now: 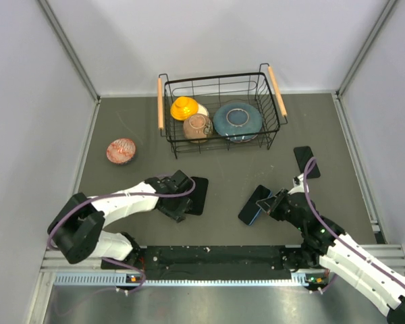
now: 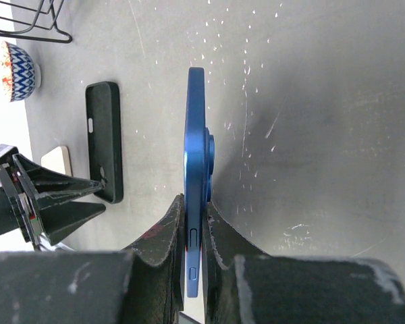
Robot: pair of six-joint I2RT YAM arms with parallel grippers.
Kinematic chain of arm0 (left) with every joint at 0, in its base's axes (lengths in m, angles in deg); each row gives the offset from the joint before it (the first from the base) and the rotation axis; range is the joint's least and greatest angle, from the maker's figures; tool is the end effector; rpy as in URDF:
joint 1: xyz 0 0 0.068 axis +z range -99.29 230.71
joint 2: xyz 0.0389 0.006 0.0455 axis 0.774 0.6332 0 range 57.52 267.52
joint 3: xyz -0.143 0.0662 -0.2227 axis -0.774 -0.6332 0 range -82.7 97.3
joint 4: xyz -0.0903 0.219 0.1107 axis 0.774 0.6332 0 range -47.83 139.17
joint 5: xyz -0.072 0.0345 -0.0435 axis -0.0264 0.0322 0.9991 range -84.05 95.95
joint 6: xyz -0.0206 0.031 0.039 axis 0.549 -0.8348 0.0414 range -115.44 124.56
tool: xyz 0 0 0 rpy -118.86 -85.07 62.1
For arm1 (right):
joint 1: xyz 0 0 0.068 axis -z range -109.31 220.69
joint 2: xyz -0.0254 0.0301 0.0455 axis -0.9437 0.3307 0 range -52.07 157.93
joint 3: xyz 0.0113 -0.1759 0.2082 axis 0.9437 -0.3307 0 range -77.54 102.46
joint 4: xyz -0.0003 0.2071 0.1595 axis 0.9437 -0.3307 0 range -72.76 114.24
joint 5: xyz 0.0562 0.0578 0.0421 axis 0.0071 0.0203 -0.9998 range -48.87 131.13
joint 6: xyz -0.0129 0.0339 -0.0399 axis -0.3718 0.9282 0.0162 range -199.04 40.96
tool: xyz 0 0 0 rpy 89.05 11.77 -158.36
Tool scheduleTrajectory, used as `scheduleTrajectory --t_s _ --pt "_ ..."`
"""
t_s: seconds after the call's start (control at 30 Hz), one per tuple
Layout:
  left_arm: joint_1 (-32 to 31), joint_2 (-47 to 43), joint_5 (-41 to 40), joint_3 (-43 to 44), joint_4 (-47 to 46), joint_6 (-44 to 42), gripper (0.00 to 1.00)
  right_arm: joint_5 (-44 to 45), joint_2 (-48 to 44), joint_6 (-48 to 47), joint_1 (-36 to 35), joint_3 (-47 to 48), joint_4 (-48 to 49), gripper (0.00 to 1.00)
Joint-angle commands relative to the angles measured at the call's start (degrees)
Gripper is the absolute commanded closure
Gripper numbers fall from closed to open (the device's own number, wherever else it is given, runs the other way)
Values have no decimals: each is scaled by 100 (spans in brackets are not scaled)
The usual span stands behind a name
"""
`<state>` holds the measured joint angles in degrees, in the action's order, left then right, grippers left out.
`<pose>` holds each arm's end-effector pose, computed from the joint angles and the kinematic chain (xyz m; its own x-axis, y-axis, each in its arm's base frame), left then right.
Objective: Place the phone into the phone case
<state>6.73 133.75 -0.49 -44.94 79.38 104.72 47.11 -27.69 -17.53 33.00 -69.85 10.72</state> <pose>0.1563 -0.1452 0.1584 -0.5367 -0.8414 -0.0635 -0.8044 0.5329 -0.2625 0.1021 0.0740 0.1545 -0.6618 0.5933 -0.4582 0.0938 0.6720 0.7346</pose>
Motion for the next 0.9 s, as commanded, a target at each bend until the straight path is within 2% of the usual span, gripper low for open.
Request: scheduleTrajectory --t_s 0.0,0.03,0.13,0.27,0.3,0.33,0.37,0.4,0.57,0.7,0.87 --pt "-22 313 -59 240 163 540 53 149 -65 -245 34 374 -37 100" --pt "-22 366 -59 302 268 540 54 167 -74 -245 34 374 -37 100" --pt "-22 481 -103 390 400 452 65 193 -135 -237 25 392 -81 100" --pt "-22 577 -305 390 550 364 72 237 -223 -254 34 401 -125 100" --pt "-22 586 -314 399 550 312 85 237 -232 -272 25 409 -125 100" --pt "-22 604 -340 443 550 94 93 263 -232 -289 34 444 -142 100" --pt "-22 630 -384 486 516 -109 100 272 -232 -307 25 453 -160 100" --pt "-22 639 -463 565 515 -363 100 290 -232 -385 34 497 -169 100" --pt "-101 648 -1016 1251 393 -3024 100 439 -241 -719 25 752 -467 100" --pt "-119 604 -711 1453 -214 -5553 100 483 -328 -1009 34 1094 -775 100" --pt "-110 1130 -219 2402 462 -7280 100 536 -609 -1387 25 1209 -968 100"
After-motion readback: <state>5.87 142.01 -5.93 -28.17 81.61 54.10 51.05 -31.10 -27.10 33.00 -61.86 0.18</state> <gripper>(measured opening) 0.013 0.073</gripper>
